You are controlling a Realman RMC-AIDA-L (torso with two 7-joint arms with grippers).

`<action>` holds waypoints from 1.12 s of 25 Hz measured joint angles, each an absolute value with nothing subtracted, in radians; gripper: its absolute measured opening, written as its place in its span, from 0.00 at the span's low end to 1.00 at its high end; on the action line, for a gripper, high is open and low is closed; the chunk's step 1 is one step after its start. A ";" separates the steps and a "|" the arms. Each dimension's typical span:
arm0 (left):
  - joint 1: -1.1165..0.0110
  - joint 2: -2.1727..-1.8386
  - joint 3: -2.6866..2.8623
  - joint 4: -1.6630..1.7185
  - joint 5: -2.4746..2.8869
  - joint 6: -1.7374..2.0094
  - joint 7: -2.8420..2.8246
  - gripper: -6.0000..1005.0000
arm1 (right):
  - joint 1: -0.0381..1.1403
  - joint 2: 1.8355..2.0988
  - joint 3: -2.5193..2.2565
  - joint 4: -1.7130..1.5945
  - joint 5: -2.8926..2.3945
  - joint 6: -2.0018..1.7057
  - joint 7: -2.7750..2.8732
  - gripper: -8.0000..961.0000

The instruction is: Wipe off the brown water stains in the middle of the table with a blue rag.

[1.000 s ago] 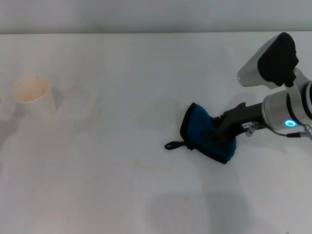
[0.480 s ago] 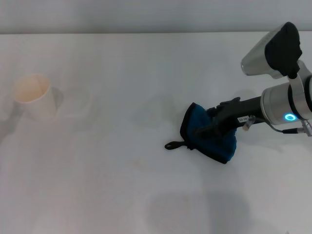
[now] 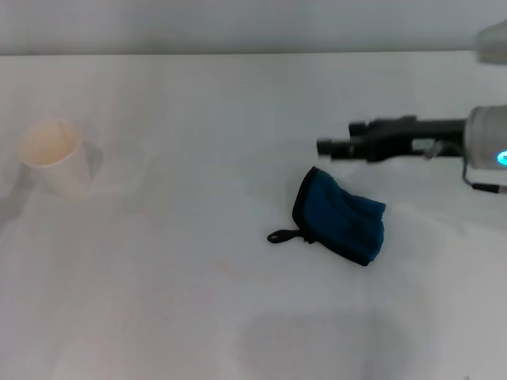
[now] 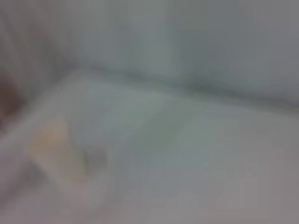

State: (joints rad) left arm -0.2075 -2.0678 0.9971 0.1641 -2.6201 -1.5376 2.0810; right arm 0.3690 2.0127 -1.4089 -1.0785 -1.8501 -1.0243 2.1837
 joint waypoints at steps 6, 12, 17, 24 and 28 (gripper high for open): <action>-0.195 -2.070 0.997 0.163 -2.620 -1.536 2.085 0.87 | 0.331 2.010 -1.241 -0.789 -1.193 -1.201 1.650 0.89; -0.171 -2.071 0.997 0.156 -2.620 -1.535 2.089 0.87 | 0.339 2.010 -1.131 -0.397 -0.692 -1.513 1.036 0.89; -0.144 -2.072 1.002 0.152 -2.612 -1.529 2.098 0.87 | 0.332 2.010 -1.127 -0.292 -0.573 -1.458 0.756 0.89; -0.104 -2.075 1.006 0.123 -2.596 -1.514 2.191 0.87 | 0.338 2.010 -1.061 -0.227 -0.561 -1.297 0.604 0.89; -0.096 -2.079 1.006 0.097 -2.593 -1.525 2.260 0.87 | 0.342 2.012 -1.050 -0.212 -0.549 -1.274 0.570 0.89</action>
